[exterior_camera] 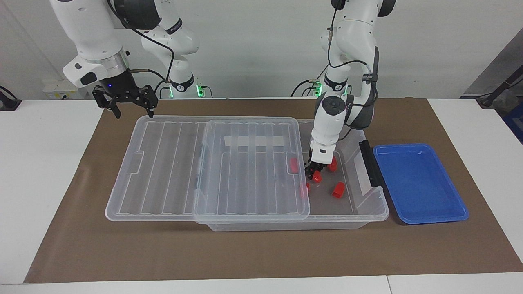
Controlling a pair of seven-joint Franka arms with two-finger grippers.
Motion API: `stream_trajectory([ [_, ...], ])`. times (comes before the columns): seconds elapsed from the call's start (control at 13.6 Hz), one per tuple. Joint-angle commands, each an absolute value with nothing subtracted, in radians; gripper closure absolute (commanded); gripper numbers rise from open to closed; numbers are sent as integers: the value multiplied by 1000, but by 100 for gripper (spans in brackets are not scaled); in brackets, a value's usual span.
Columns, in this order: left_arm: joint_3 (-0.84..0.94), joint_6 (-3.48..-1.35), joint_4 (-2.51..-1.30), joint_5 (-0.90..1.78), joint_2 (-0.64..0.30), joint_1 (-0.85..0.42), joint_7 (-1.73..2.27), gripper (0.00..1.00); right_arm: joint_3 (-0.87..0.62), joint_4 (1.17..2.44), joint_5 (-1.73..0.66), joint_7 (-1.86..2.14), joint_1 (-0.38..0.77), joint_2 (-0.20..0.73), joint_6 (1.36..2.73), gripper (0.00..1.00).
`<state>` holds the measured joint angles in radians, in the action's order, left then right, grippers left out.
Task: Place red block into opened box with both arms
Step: 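Release the red block inside the box and withdraw the left gripper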
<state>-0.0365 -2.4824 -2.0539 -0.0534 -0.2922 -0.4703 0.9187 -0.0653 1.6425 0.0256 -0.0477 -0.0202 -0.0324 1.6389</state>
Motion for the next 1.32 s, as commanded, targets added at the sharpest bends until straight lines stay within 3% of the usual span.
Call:
stream_trajectory([
  [0.0,-52,-2496,-2079,-92,-278,-485,934,100,-71,1654,12,-67,-31,-43,1641,1],
  [0.59,-51,-2471,-2102,-183,-267,-485,922,100,-71,1666,12,-71,-34,-49,1640,0],
  [0.66,-51,-2471,-2103,-183,-267,-485,920,89,-71,1666,12,-71,-34,-49,1641,0],
  [0.73,-51,-2471,-2102,-183,-267,-485,920,54,-69,1666,12,-71,-34,-49,1640,0],
  [0.81,-51,-2470,-2102,-183,-265,-485,920,40,-71,1666,12,-71,-34,-49,1641,0],
  [0.95,-51,-2467,-2102,-183,-265,-485,920,31,-69,1666,12,-71,-34,-49,1641,0],
  [1.25,-48,-2375,-2036,-183,-267,-486,919,34,-71,1667,12,-71,-34,-51,1641,0],
])
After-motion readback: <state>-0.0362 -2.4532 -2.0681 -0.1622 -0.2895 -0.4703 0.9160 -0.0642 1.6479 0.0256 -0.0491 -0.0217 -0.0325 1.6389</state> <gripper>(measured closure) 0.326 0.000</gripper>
